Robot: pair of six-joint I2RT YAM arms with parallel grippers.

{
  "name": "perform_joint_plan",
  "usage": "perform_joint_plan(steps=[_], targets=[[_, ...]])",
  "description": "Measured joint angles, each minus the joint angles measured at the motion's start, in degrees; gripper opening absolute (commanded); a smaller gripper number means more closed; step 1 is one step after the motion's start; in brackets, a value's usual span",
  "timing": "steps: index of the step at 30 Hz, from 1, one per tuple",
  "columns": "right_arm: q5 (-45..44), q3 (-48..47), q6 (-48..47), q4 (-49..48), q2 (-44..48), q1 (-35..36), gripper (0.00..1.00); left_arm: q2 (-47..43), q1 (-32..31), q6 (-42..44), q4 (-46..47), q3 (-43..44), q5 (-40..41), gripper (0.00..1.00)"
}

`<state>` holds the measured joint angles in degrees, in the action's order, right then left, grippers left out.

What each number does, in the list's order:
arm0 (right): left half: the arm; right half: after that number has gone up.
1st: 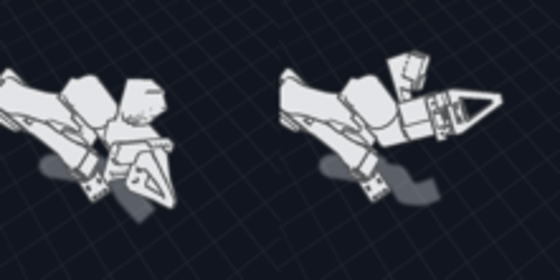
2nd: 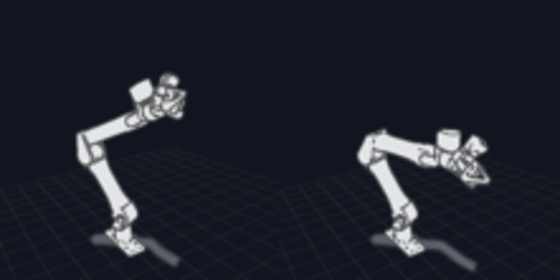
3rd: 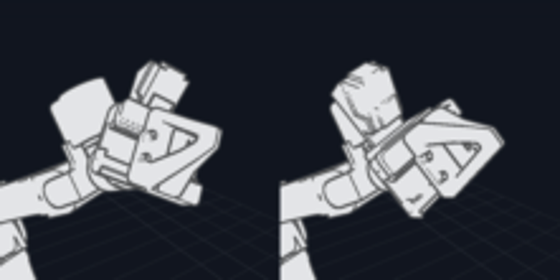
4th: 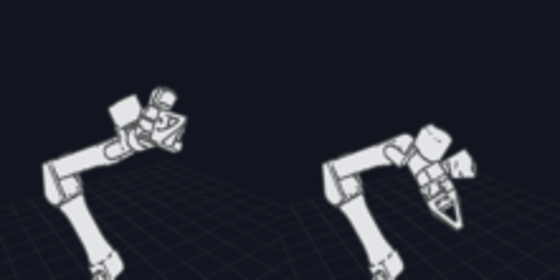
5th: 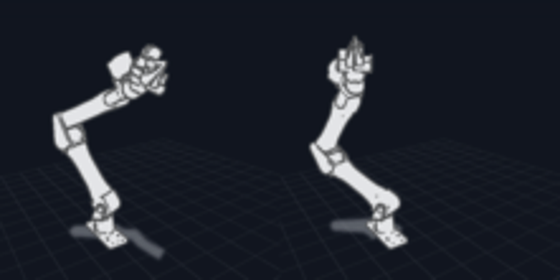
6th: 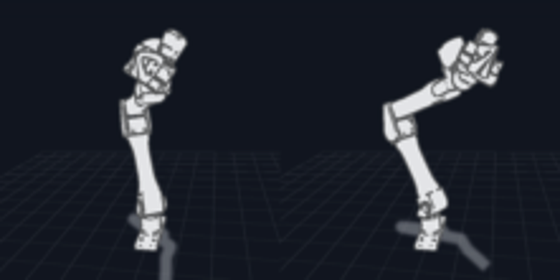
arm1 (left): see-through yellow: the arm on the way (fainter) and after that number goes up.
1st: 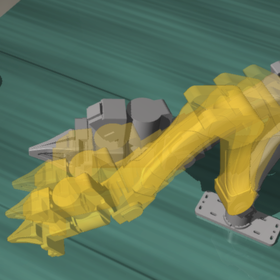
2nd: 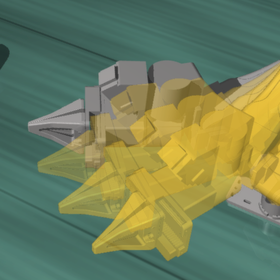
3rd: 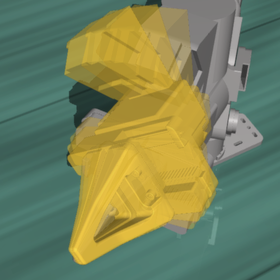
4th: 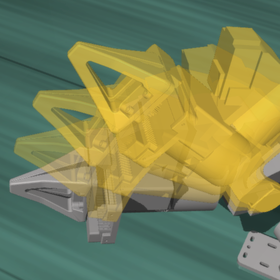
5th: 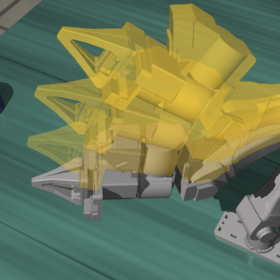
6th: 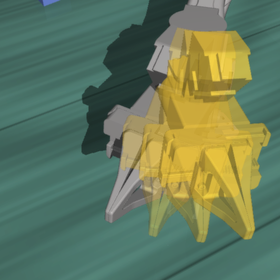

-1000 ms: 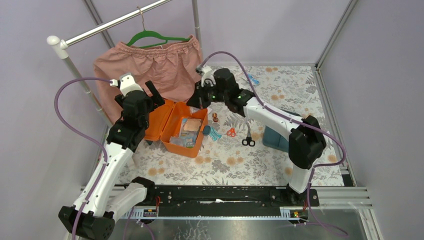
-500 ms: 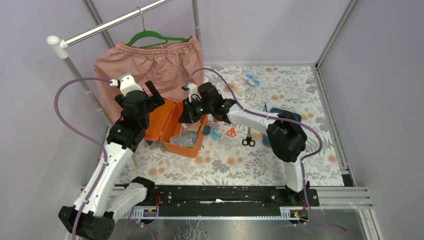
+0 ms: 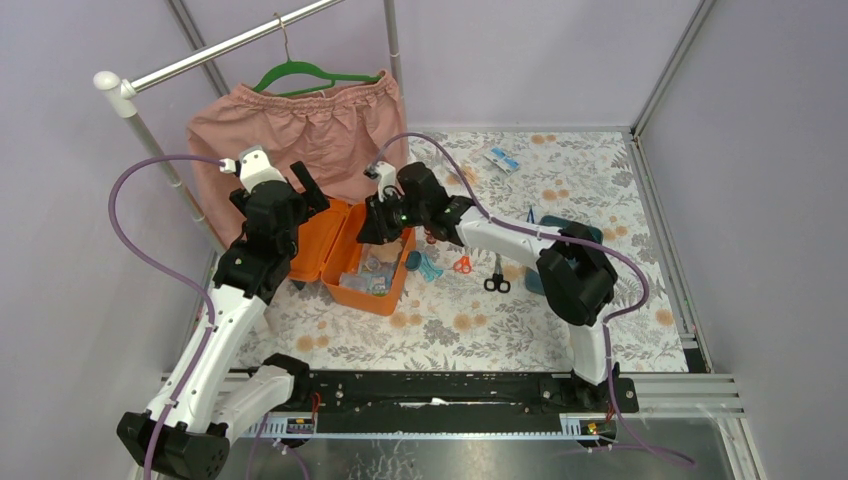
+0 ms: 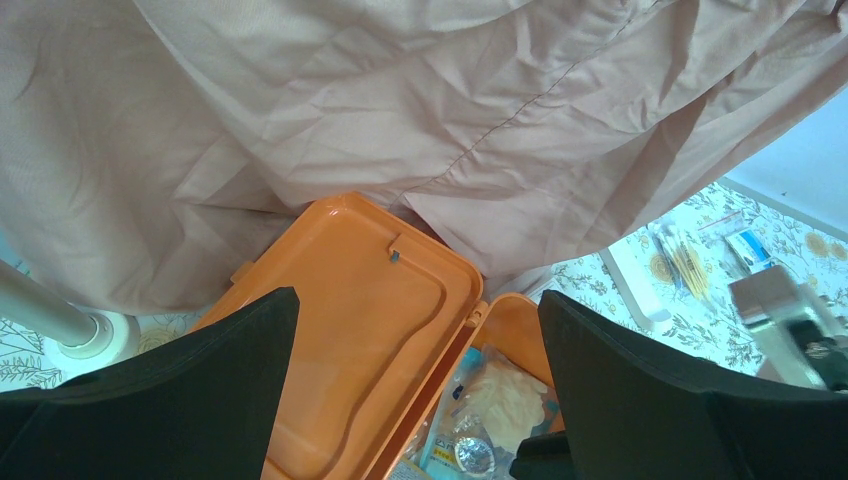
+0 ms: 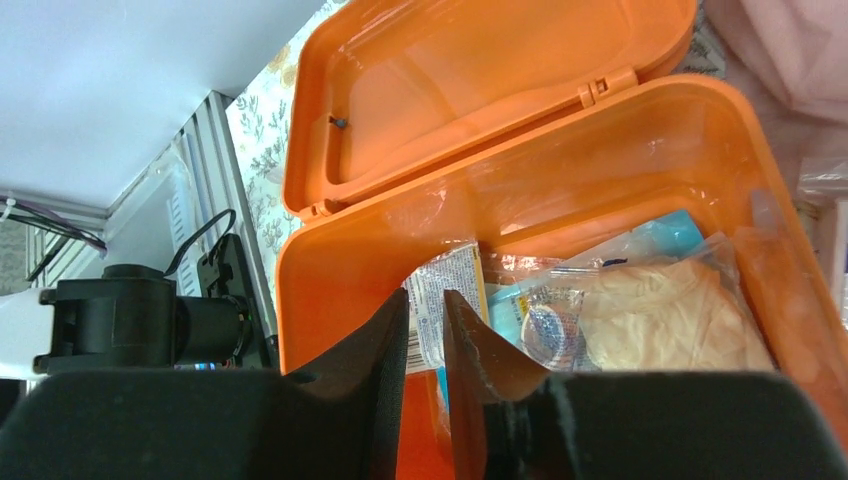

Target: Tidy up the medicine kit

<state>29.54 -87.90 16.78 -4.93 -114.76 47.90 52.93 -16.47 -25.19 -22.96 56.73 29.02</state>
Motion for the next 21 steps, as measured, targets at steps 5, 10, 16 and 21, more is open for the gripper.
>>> perform_joint_plan(steps=[5,10,16,21], targets=[[-0.1,0.8,0.0,-0.2,3.4,-1.2,0.27,0.0,0.0,0.0,0.0,0.0,0.0,0.99],[0.1,5.4,1.0,-1.9,10.3,-5.6,0.28,0.0,0.0,0.0,0.0,0.0,0.0,0.99],[-3.9,8.8,1.4,-1.6,15.9,-15.6,0.29,0.0,0.0,0.0,0.0,0.0,0.0,0.99],[-10.3,8.1,-1.9,3.3,15.9,-21.9,0.35,0.0,0.0,0.0,0.0,0.0,0.0,0.99]])
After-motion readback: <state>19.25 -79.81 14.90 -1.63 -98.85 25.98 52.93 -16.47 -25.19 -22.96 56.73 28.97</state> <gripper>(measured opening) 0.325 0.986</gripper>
